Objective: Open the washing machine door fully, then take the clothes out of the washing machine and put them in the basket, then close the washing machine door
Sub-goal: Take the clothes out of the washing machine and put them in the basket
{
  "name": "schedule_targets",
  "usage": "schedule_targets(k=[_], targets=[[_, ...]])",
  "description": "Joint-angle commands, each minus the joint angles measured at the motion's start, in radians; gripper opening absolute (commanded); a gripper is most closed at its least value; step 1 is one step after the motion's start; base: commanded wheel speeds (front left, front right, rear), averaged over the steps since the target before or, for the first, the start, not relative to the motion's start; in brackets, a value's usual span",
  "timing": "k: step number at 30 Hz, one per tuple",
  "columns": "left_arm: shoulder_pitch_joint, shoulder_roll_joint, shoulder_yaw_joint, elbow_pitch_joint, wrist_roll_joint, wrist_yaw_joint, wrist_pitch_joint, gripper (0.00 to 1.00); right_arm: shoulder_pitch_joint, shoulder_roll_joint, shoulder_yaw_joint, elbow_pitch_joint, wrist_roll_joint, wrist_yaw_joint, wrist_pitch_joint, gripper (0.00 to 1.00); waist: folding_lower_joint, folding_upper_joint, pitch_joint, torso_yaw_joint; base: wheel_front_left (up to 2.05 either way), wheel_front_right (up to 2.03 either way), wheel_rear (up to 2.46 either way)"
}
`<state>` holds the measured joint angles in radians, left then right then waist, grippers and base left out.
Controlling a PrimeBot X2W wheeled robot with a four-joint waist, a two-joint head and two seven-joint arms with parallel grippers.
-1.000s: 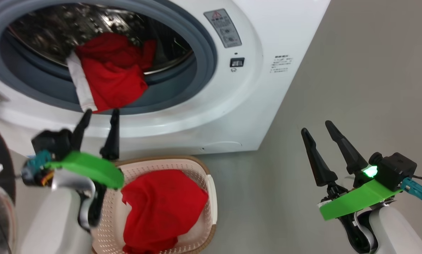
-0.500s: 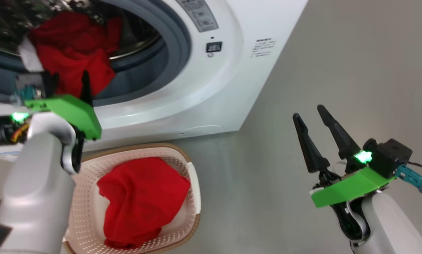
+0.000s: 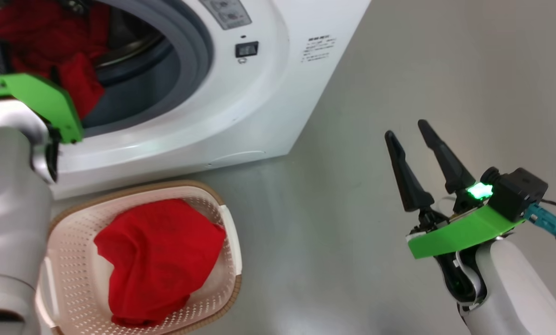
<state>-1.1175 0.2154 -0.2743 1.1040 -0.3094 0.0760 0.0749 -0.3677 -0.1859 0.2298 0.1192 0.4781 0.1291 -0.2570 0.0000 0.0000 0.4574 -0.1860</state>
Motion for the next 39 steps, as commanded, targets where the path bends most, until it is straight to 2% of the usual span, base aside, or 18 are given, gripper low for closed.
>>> schedule_targets(k=[1, 12, 19, 20, 21, 22, 25, 26, 39], targets=[[-0.038, 0.049, 0.012, 0.001, 0.008, 0.013, -0.003, 1.0, -0.004, 0.006, 0.01, -0.029, -0.004, 0.002, -0.005, 1.0, 0.0, 0.0, 0.029, -0.026, 0.0, 0.0, 0.0], [-0.107, 0.062, -0.006, 0.11, 0.015, 0.031, 0.008, 1.0, -0.016, 0.014, 0.001, -0.039, -0.009, 0.002, -0.005, 1.0, 0.0, 0.0, 0.065, -0.055, 0.0, 0.0, 0.0], [-0.114, 0.051, -0.026, 0.153, 0.017, 0.043, 0.072, 1.0, -0.014, 0.015, -0.004, -0.037, -0.012, 0.002, -0.005, 1.0, 0.0, 0.0, 0.066, -0.054, 0.0, 0.0, 0.0], [-0.113, 0.05, -0.027, 0.156, 0.016, 0.044, 0.079, 0.95, -0.015, 0.015, -0.004, -0.037, -0.013, 0.002, -0.005, 1.0, 0.0, 0.0, 0.065, -0.053, 0.0, 0.0, 0.0], [-0.113, 0.048, -0.029, 0.159, 0.015, 0.045, 0.085, 0.76, -0.016, 0.016, -0.005, -0.037, -0.013, 0.002, -0.005, 1.0, 0.0, 0.0, 0.065, -0.052, 0.0, 0.0, 0.0], [-0.112, 0.047, -0.03, 0.161, 0.013, 0.043, 0.092, 0.53, -0.016, 0.016, -0.004, -0.036, -0.014, 0.002, -0.005, 1.0, 0.0, 0.0, 0.065, -0.051, 0.0, 0.0, 0.0], [-0.111, 0.046, -0.033, 0.166, 0.008, 0.039, 0.1, 0.24, -0.018, 0.016, -0.003, -0.035, -0.014, 0.002, -0.005, 1.0, 0.0, 0.0, 0.064, -0.048, 0.0, 0.0, 0.0], [-0.111, 0.047, -0.034, 0.167, 0.007, 0.037, 0.095, 0.0, -0.019, 0.016, -0.002, -0.035, -0.014, 0.002, -0.005, 1.0, 0.0, 0.0, 0.064, -0.047, 0.0, 0.0, 0.0], [-0.104, 0.049, -0.052, 0.17, -0.002, -0.006, -0.044, 0.0, -0.019, 0.014, 0.005, -0.022, -0.013, 0.002, -0.005, 1.0, 0.0, 0.0, 0.036, -0.035, 0.0, 0.0, 0.0]])
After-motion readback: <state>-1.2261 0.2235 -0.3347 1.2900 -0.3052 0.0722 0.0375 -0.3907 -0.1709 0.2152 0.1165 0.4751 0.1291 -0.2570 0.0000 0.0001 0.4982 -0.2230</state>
